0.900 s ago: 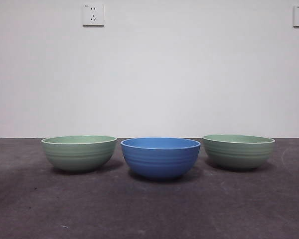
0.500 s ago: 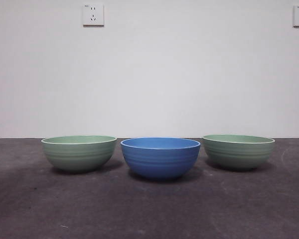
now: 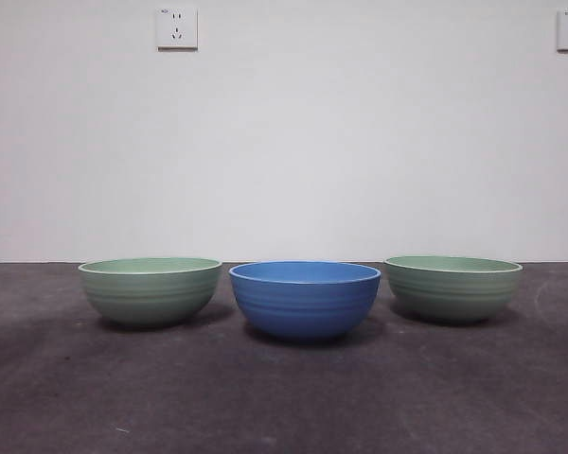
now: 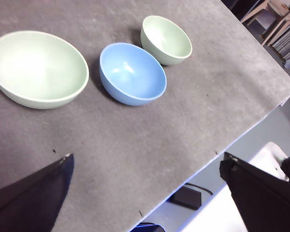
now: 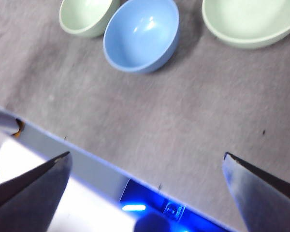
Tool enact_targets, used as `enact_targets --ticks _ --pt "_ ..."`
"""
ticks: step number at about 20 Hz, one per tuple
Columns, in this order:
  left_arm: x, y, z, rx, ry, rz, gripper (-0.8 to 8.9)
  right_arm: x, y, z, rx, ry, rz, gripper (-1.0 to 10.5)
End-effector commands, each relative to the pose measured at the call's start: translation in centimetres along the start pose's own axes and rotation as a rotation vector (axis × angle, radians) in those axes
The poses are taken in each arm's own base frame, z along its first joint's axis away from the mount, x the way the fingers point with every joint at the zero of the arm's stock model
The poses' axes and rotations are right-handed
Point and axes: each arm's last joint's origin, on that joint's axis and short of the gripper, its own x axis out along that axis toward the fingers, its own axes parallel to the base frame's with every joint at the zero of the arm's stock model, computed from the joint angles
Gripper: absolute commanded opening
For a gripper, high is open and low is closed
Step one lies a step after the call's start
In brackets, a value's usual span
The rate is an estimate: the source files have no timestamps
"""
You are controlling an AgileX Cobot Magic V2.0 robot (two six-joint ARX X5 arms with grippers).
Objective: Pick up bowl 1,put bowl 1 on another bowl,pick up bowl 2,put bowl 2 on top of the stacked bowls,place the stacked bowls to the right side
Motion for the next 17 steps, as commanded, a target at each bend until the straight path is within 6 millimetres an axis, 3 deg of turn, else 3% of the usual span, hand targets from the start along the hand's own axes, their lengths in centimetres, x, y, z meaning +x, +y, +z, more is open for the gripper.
enact_targets --ticks 1,7,17 --pt "-0.3 -0.2 0.4 0.013 -0.015 0.013 5.13 0.7 -0.5 1.0 0.033 -0.021 -0.042 6.0" --pt "-0.6 -0.5 0.8 0.025 -0.03 0.013 5.12 3.6 -2.7 3.7 0.081 -0.046 -0.183 6.0" --pt "-0.6 -0.5 0.7 0.02 -0.024 0.013 5.12 10.7 -7.2 6.7 0.155 -0.016 -0.242 5.9"
